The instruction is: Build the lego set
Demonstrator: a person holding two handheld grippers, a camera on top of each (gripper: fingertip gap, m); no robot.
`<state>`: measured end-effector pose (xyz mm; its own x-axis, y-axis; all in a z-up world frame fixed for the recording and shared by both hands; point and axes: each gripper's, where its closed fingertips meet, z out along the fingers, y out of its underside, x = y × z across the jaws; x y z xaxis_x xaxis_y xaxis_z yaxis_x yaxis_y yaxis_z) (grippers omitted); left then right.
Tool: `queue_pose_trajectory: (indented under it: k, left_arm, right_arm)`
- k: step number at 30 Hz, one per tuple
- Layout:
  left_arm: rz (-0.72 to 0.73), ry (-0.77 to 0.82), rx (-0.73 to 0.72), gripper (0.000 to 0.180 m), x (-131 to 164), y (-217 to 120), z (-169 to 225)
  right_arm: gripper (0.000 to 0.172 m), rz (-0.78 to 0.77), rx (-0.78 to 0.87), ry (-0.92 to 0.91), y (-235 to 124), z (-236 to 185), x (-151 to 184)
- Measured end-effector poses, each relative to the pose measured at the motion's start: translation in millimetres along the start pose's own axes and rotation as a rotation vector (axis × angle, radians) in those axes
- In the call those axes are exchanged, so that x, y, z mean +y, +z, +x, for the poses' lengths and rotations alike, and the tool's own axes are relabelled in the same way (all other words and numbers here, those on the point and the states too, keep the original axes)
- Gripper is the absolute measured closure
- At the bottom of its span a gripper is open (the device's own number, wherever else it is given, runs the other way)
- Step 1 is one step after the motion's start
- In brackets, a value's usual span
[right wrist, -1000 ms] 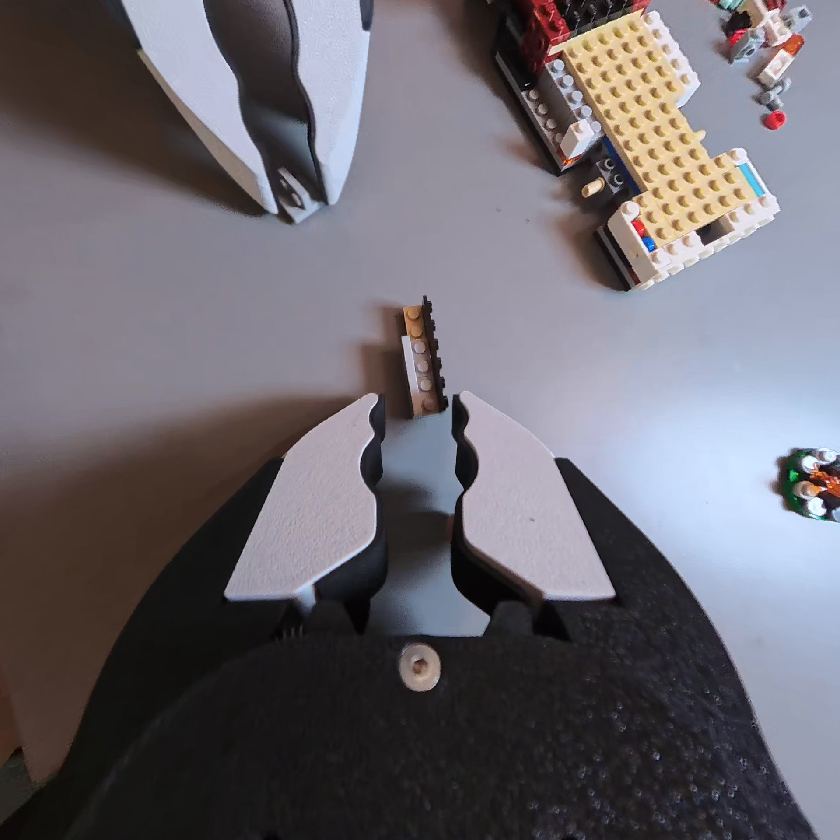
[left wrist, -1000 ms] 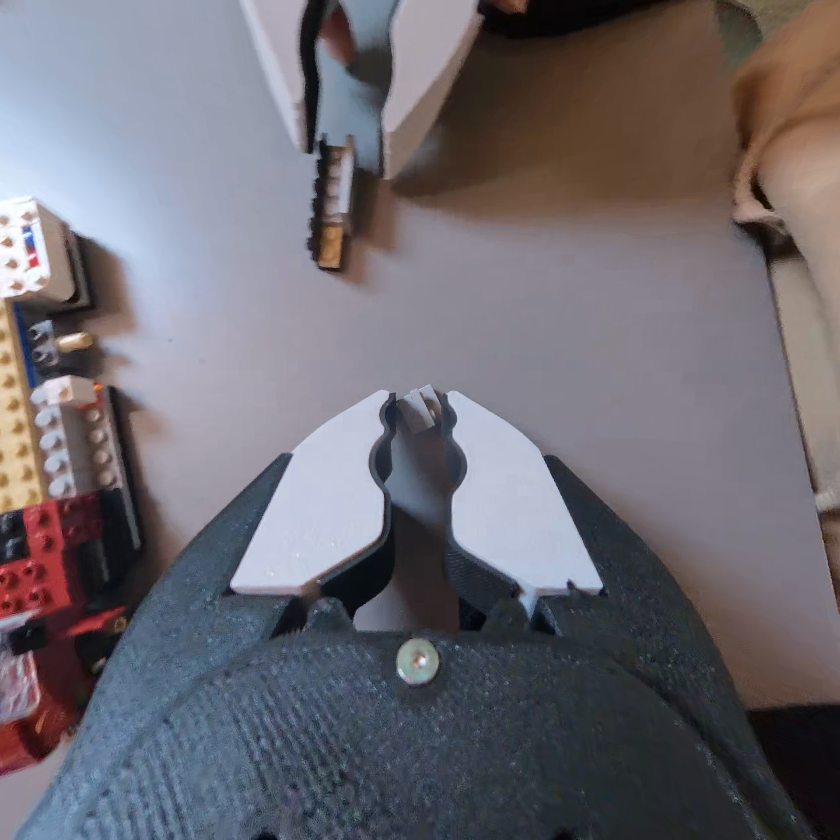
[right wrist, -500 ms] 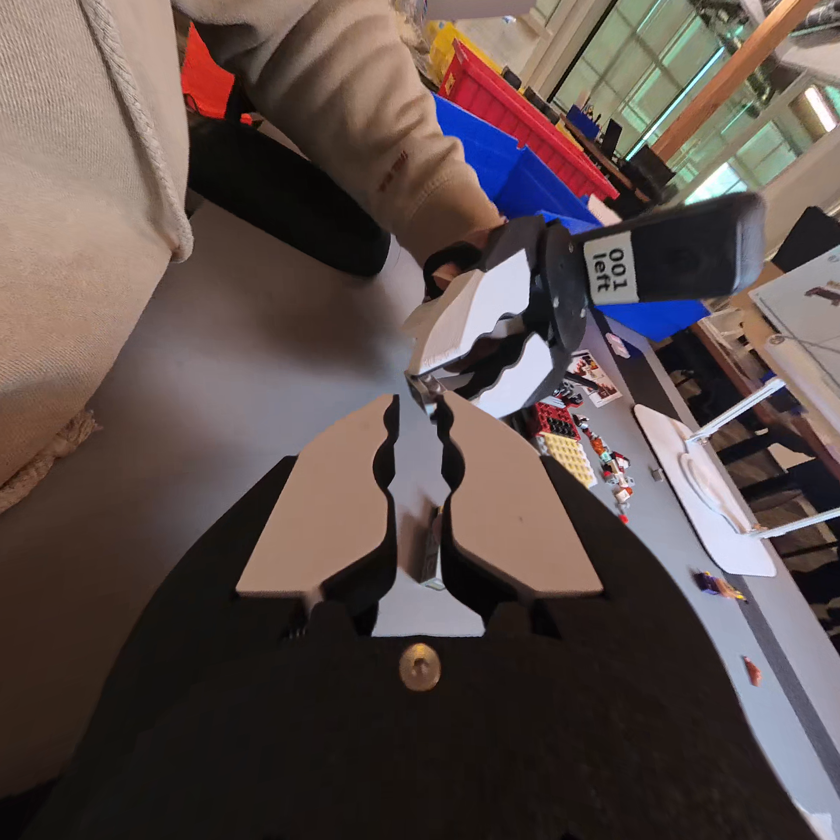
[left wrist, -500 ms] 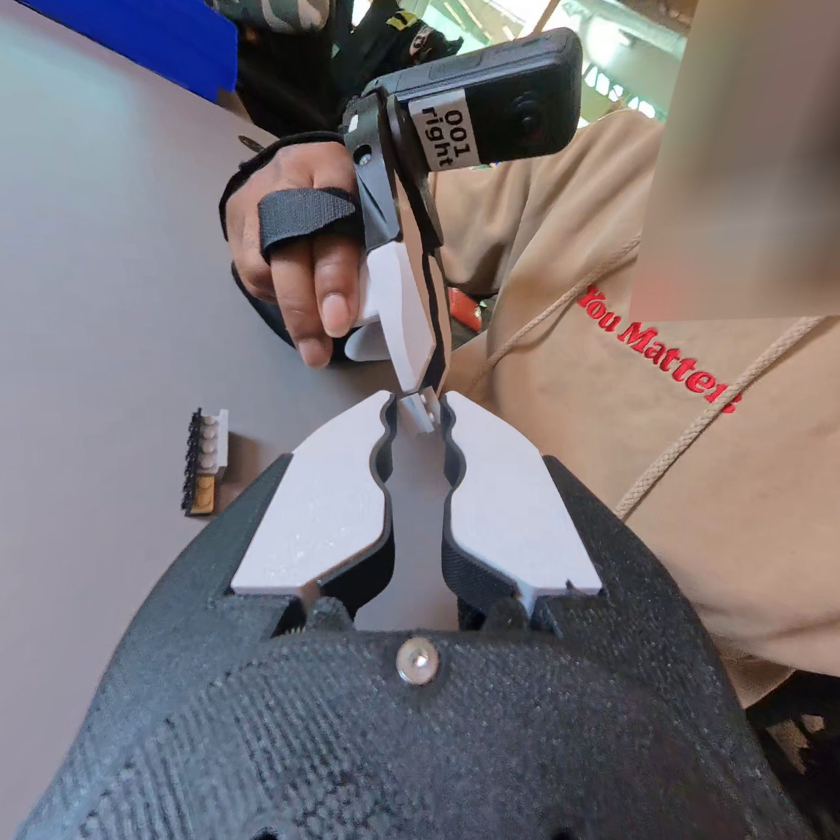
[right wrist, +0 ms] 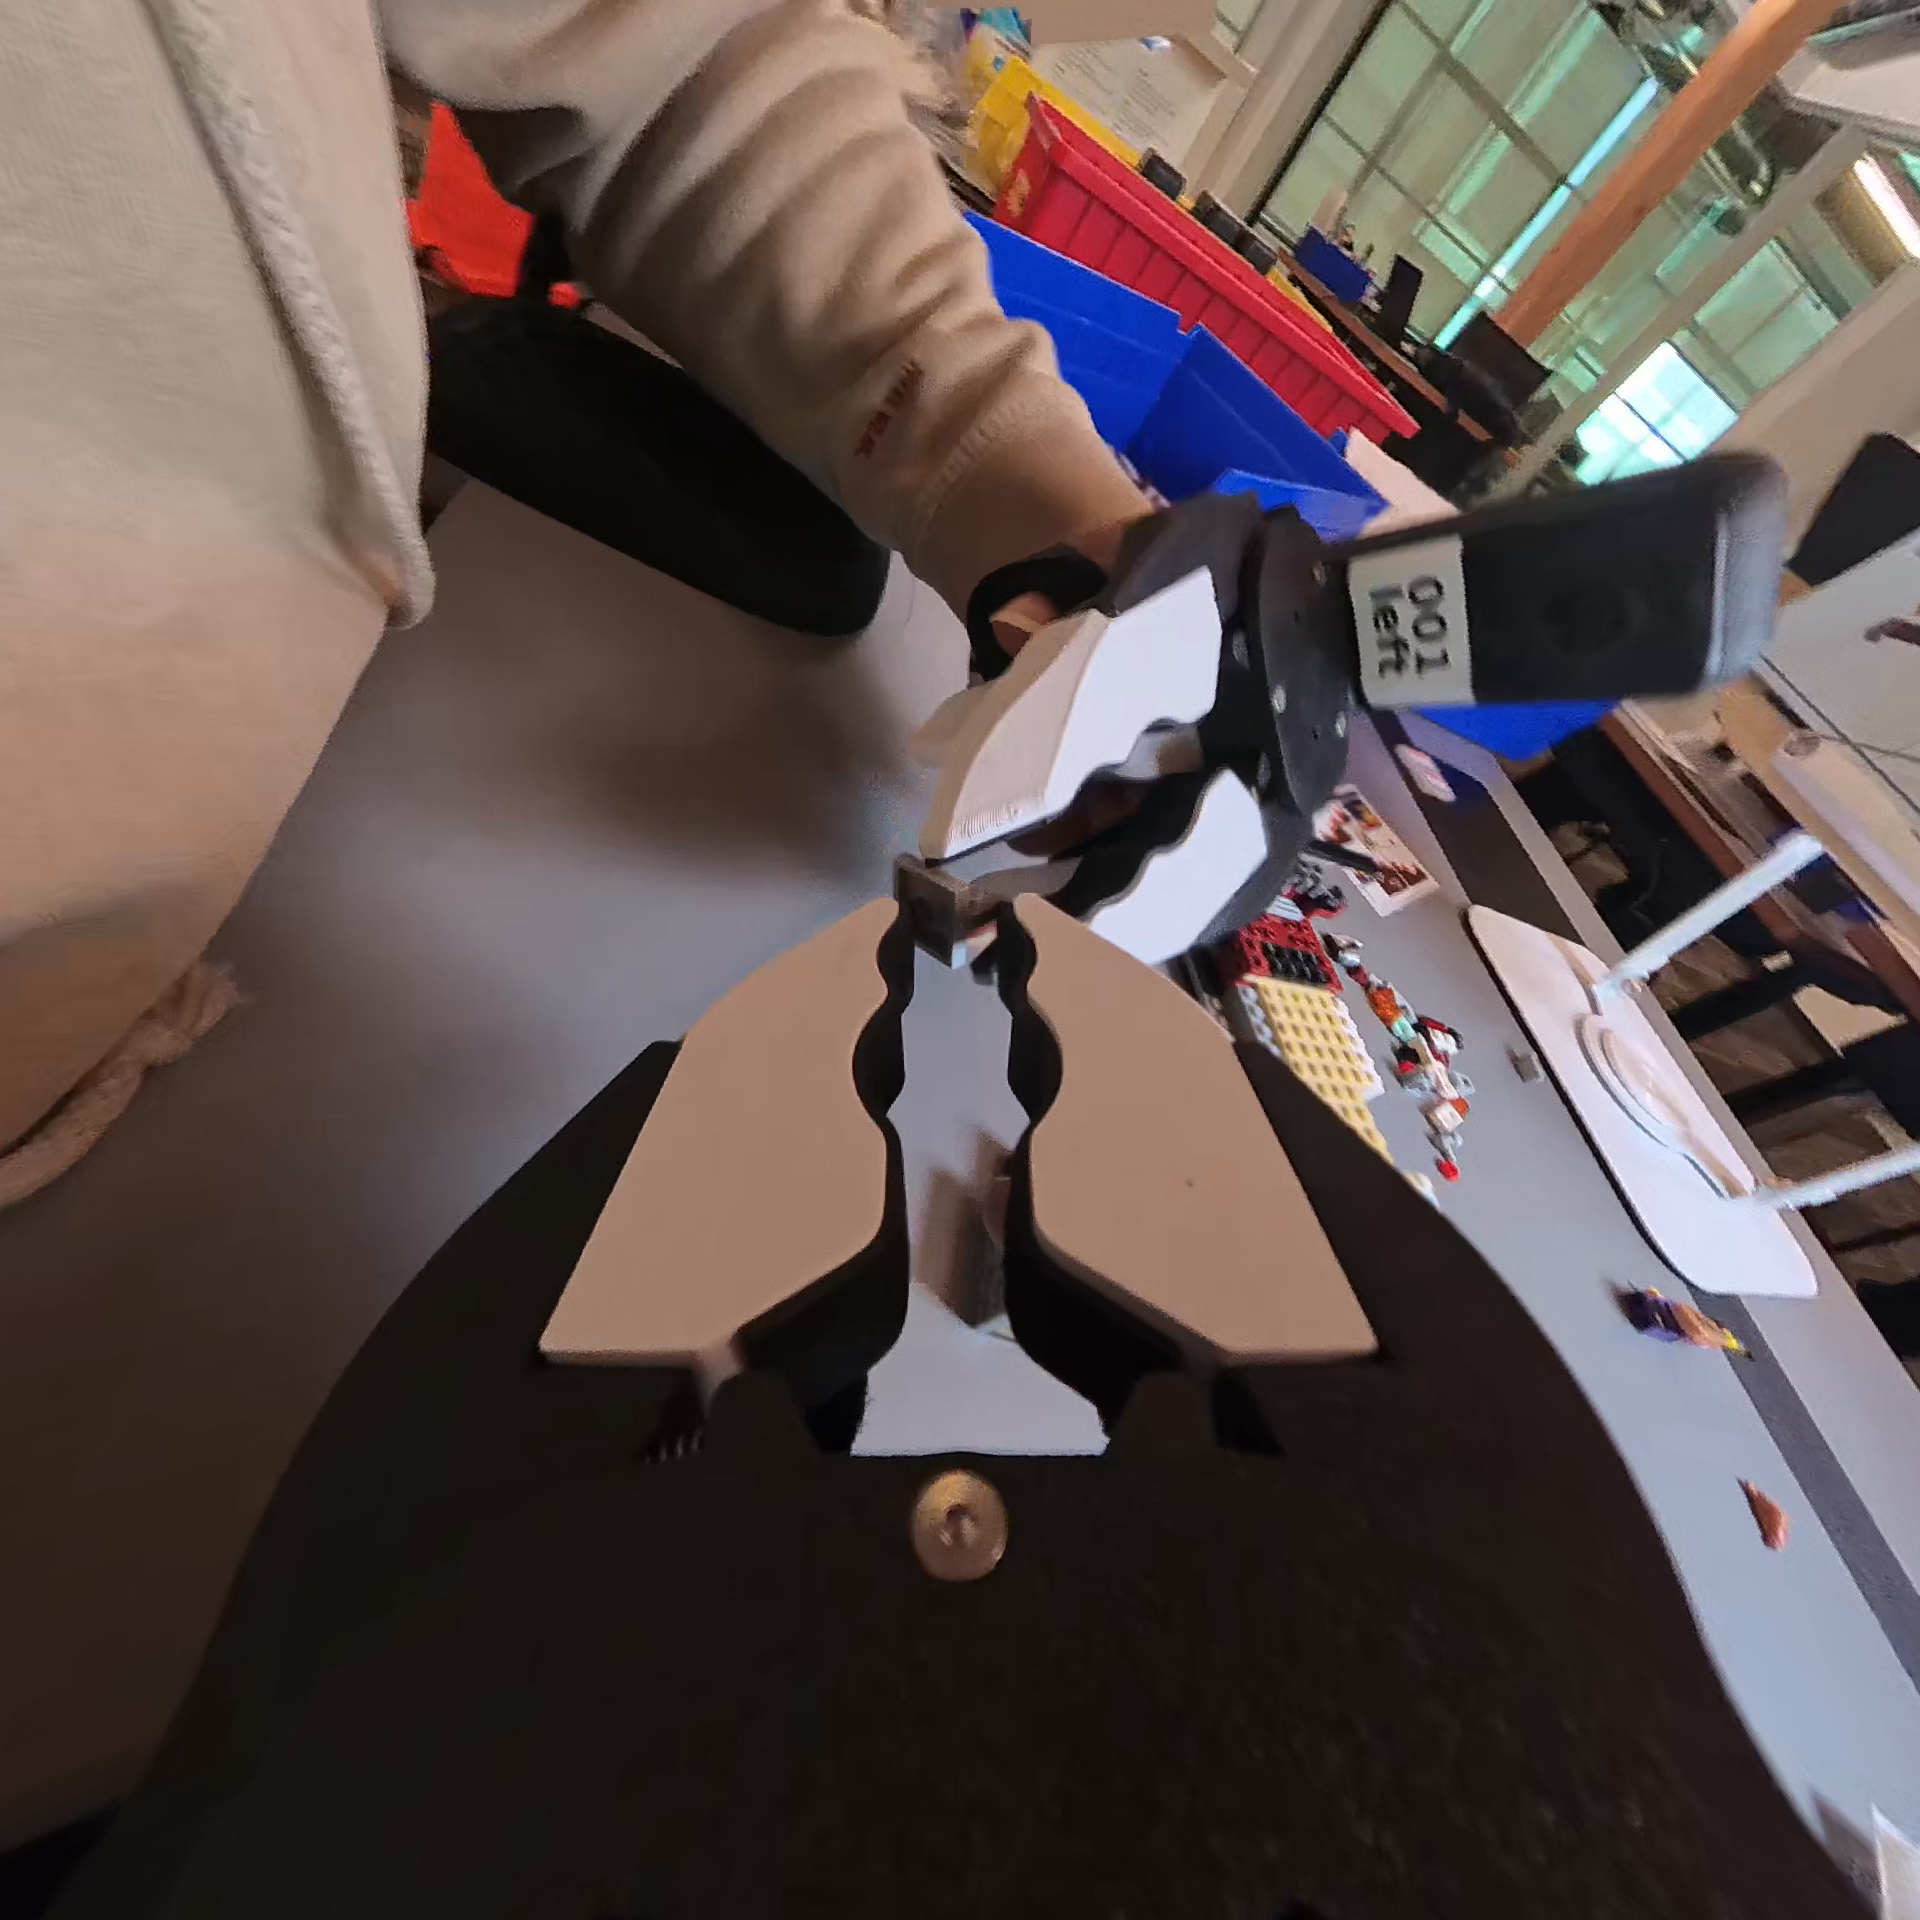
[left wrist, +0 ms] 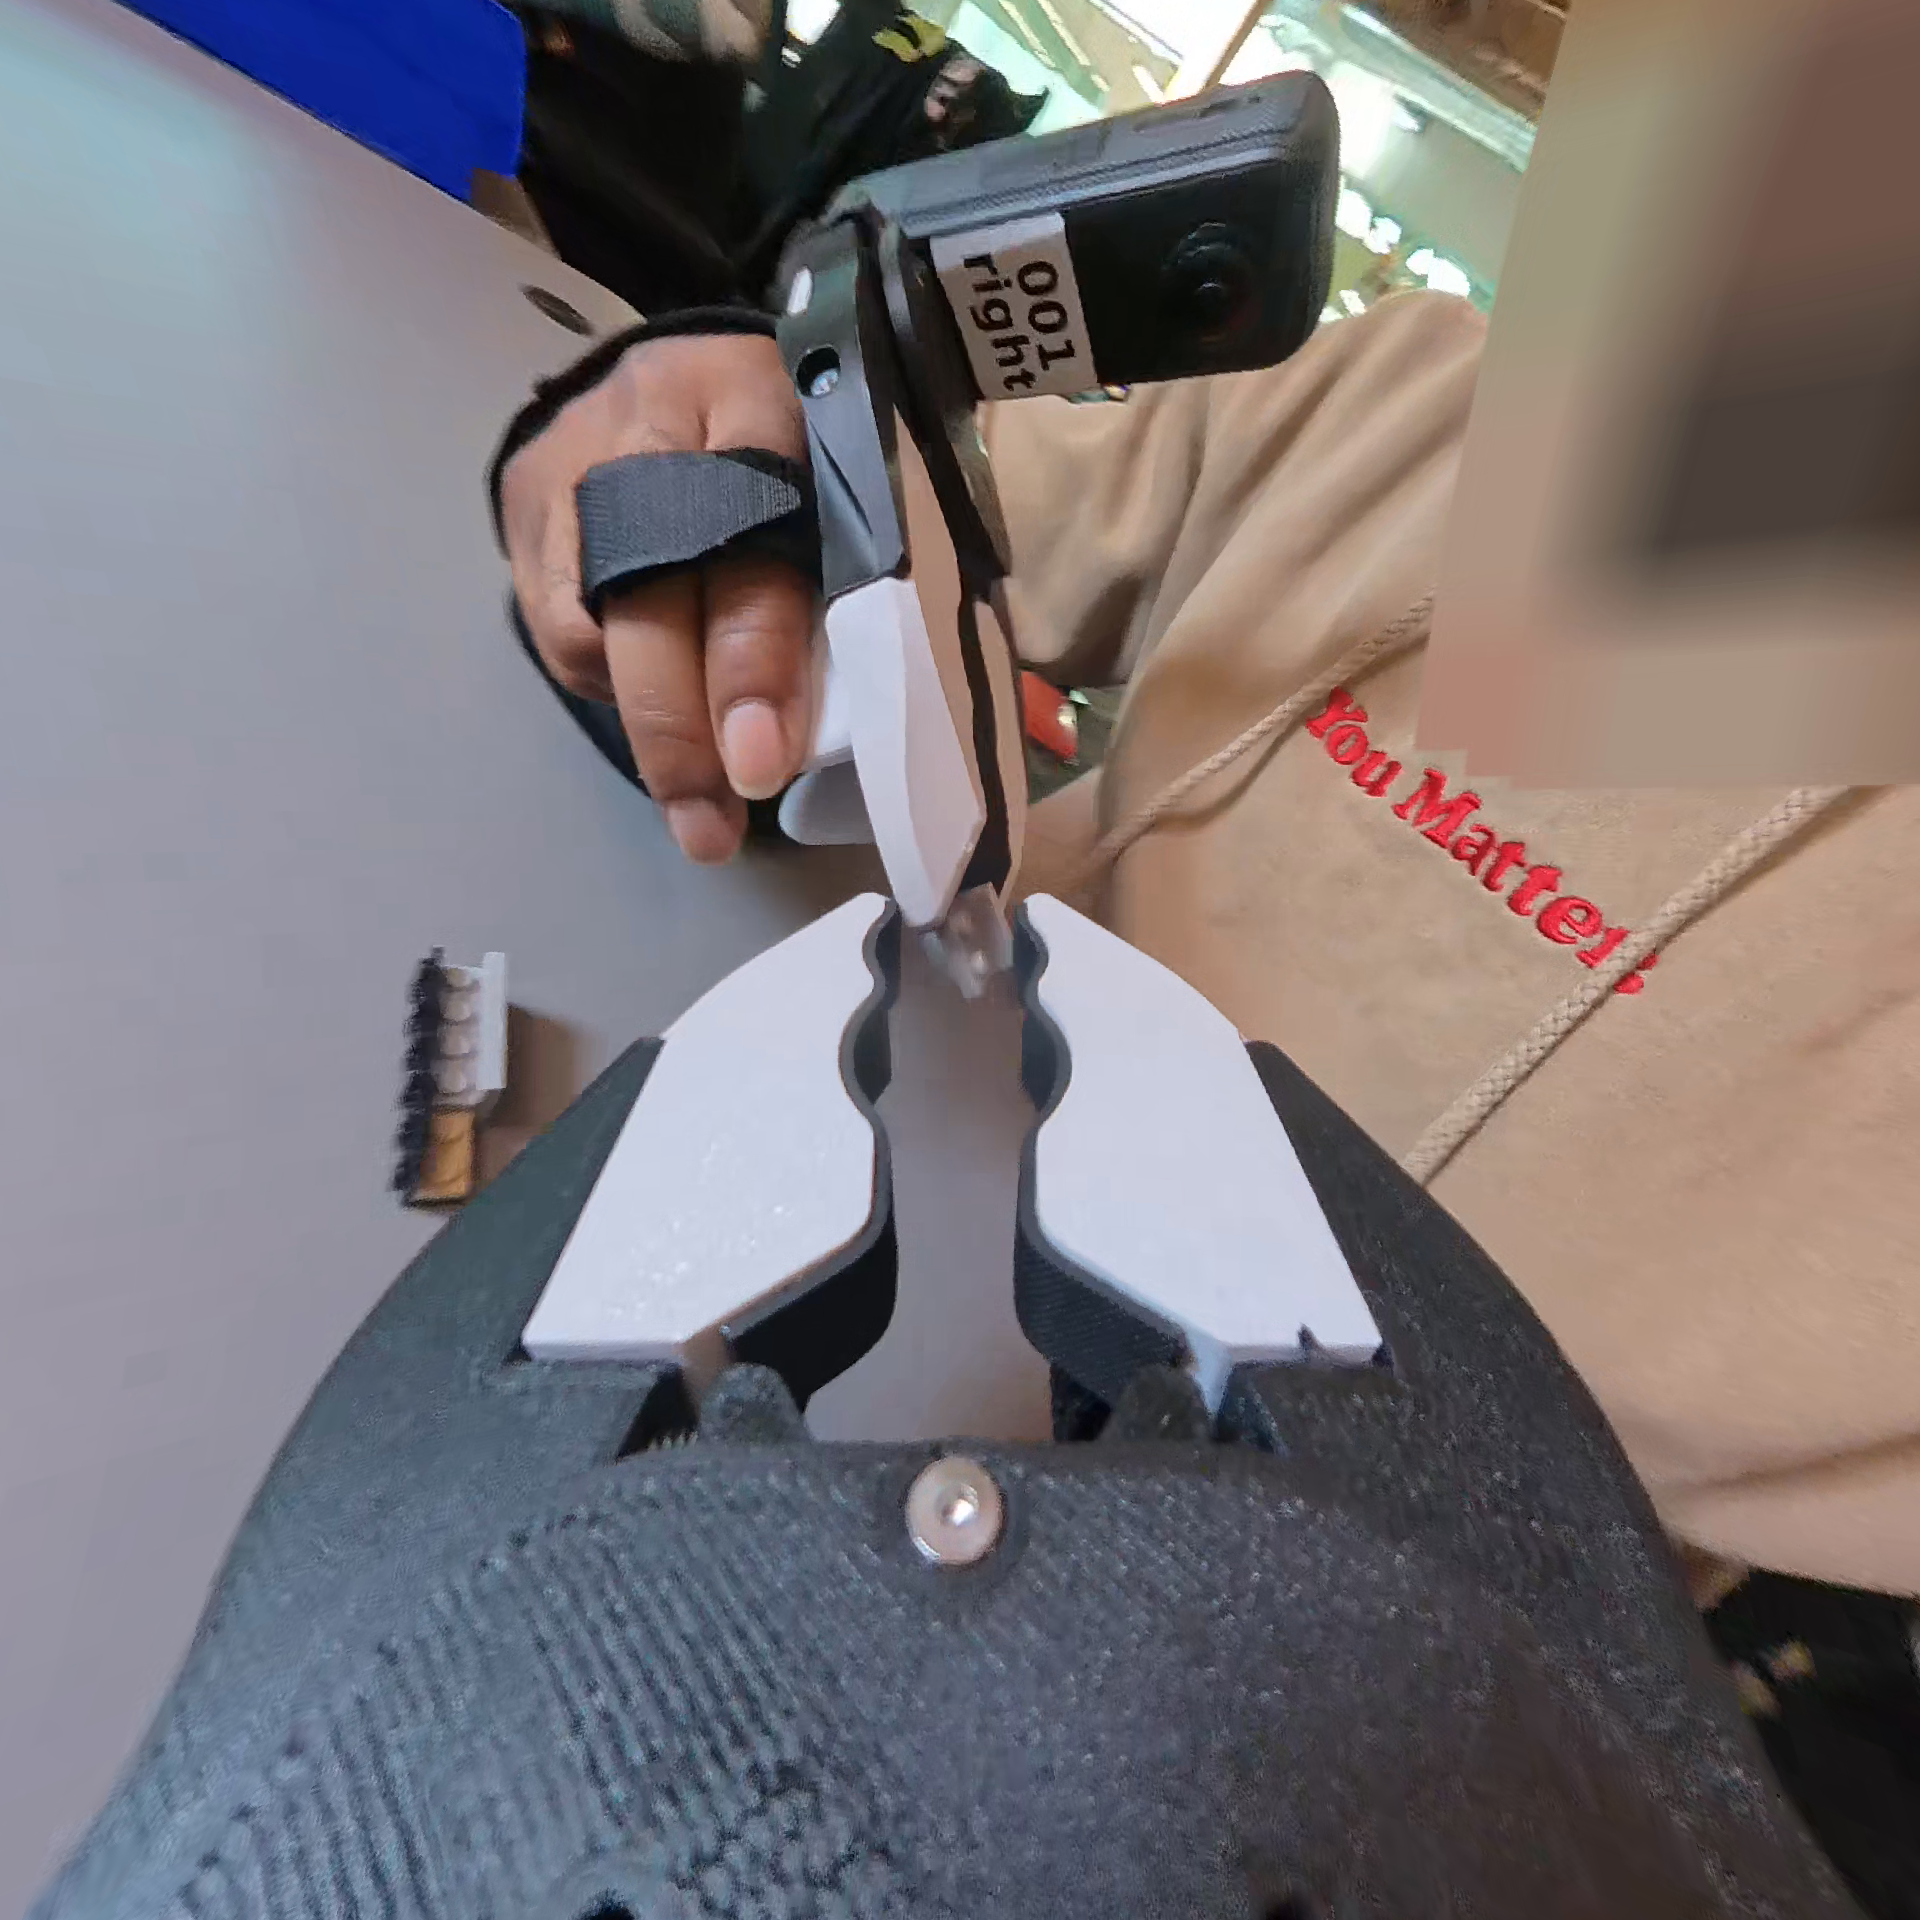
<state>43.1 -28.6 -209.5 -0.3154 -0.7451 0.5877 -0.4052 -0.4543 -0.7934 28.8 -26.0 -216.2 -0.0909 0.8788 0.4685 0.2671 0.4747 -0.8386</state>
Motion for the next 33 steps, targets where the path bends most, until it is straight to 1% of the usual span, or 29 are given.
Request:
queue_pose_trajectory:
  k: [1,3,6,7,8,9,11,16,20,21,22,23,25,29,31,33]
  left_arm:
    - [0.010,0.019,-0.085,0.159,-4.5,-6.5,-6.7]
    - [0.005,0.102,-0.379,0.158,-12.0,-25.2,-28.9]
    - [-0.115,0.283,-0.771,0.162,-12.3,-45.9,-42.0]
    - [-0.158,0.322,-0.855,0.163,-11.2,-47.8,-43.8]
    - [-0.181,0.340,-0.906,0.164,-10.8,-46.5,-44.6]
    - [-0.184,0.337,-0.924,0.167,-10.4,-42.9,-44.8]
    - [-0.189,0.301,-0.904,0.168,-7.6,-33.8,-44.9]
    - [-0.221,0.282,-0.889,0.171,-6.8,-25.8,-49.7]
    - [-0.265,0.295,-0.902,0.173,-7.1,-26.3,-52.1]
    - [-0.276,0.305,-0.894,0.177,-6.9,-25.4,-51.4]
    - [-0.288,0.322,-0.896,0.177,-7.1,-25.9,-51.7]
    - [-0.313,0.343,-0.899,0.177,-6.2,-27.5,-52.2]
    - [-0.380,0.379,-0.882,0.177,-1.8,-31.7,-52.3]
    - [-0.561,0.416,-0.793,0.177,16.0,-36.5,-54.4]
    - [-0.641,0.427,-0.762,0.177,24.5,-36.7,-58.7]
    - [-0.682,0.428,-0.721,0.177,29.9,-33.5,-62.9]
  right_arm:
    - [0.157,-0.021,0.039,0.019,-1.0,7.8,4.6]
    - [0.156,-0.085,0.120,0.060,-3.8,24.2,18.0]
    - [0.157,-0.196,0.203,0.161,-3.7,42.1,39.5]
    - [0.157,-0.208,0.215,0.180,-2.8,44.7,42.0]
    - [0.157,-0.215,0.225,0.190,-1.8,46.0,42.7]
    - [0.157,-0.221,0.235,0.195,-0.9,47.1,42.9]
    - [0.157,-0.228,0.238,0.194,1.0,45.9,42.6]
    - [0.157,-0.233,0.236,0.178,2.2,41.4,41.2]
    - [0.157,-0.241,0.242,0.171,1.5,42.5,42.0]
    - [0.157,-0.238,0.242,0.172,1.1,43.1,42.0]
    - [0.157,-0.233,0.238,0.175,0.5,43.4,41.7]
    - [0.158,-0.230,0.230,0.177,-1.0,43.8,42.0]
    - [0.154,-0.250,0.183,0.191,-6.9,44.0,48.5]
    - [0.151,-0.403,-0.039,0.295,-20.8,22.0,89.2]
    - [0.150,-0.449,-0.067,0.313,-20.2,16.7,102.0]
    - [0.147,-0.459,-0.077,0.329,-16.1,16.2,101.7]
